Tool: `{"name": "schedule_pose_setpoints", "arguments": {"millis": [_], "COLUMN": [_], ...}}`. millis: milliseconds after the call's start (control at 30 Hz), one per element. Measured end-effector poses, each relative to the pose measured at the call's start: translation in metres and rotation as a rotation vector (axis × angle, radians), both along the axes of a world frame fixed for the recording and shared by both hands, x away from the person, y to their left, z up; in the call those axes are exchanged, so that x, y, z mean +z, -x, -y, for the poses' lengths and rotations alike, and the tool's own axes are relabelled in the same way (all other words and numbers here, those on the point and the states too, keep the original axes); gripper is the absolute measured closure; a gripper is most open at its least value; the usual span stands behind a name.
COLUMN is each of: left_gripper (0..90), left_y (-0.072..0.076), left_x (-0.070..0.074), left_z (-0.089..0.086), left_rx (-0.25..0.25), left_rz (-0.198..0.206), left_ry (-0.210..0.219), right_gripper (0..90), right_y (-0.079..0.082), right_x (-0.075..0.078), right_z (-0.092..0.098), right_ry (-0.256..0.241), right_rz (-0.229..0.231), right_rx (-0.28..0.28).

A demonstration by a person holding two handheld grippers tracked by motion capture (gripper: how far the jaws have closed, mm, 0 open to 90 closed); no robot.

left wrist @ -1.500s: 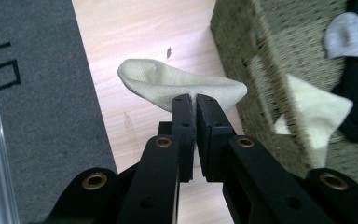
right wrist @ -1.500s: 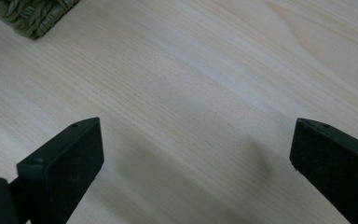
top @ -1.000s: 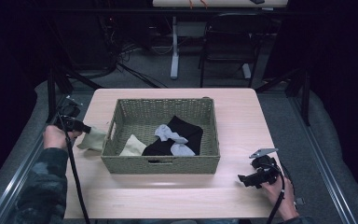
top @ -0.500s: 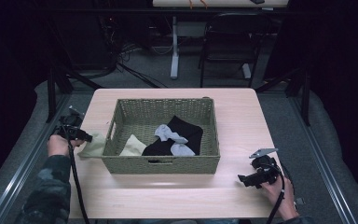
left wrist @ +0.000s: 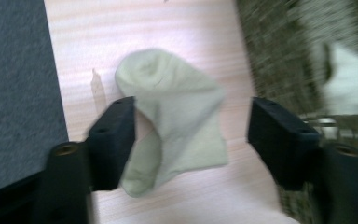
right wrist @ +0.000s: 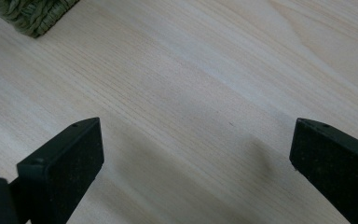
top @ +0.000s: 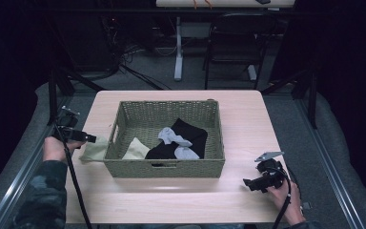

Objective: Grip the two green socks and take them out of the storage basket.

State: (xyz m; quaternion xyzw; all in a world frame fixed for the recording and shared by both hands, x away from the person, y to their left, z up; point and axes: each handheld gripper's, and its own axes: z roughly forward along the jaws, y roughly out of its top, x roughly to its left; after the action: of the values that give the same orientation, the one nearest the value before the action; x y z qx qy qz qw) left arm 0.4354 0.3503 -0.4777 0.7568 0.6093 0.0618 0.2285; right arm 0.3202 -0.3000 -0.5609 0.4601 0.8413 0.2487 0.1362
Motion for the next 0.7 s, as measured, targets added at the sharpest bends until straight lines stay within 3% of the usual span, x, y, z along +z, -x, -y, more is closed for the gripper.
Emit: {"name": "schedule_pose_setpoints", "arguments": {"millis": [133, 333, 533, 700], "left_gripper": [18.2, 9.7, 2.3, 0.3], "left_y": [0.008, 0.018, 0.023, 0.022], "left_x": [0.025, 0.06, 0.085, 0.095], "left_z": [0.004, 0.016, 0.035, 0.054], "left_rx": [-0.017, -0.044, -0.094, -0.137], "left_rz": [0.053, 0.125, 0.18, 0.195], "left_ry": [-0.008, -0.019, -0.039, -0.047], "right_gripper": [2.0, 2.0, 2.0, 2.0], "right_y": [0.0, 0.0, 0.0, 0.0], "right_x": [0.0, 0.0, 0.0, 0.0], "right_z": [0.0, 0.0, 0.0, 0.0], "right_ry": [0.003, -0.007, -0.007, -0.001], "right_rz": [0.001, -0.001, -0.001, 0.0], "right_rx": [0.001, 0.003, 0.002, 0.001]}}
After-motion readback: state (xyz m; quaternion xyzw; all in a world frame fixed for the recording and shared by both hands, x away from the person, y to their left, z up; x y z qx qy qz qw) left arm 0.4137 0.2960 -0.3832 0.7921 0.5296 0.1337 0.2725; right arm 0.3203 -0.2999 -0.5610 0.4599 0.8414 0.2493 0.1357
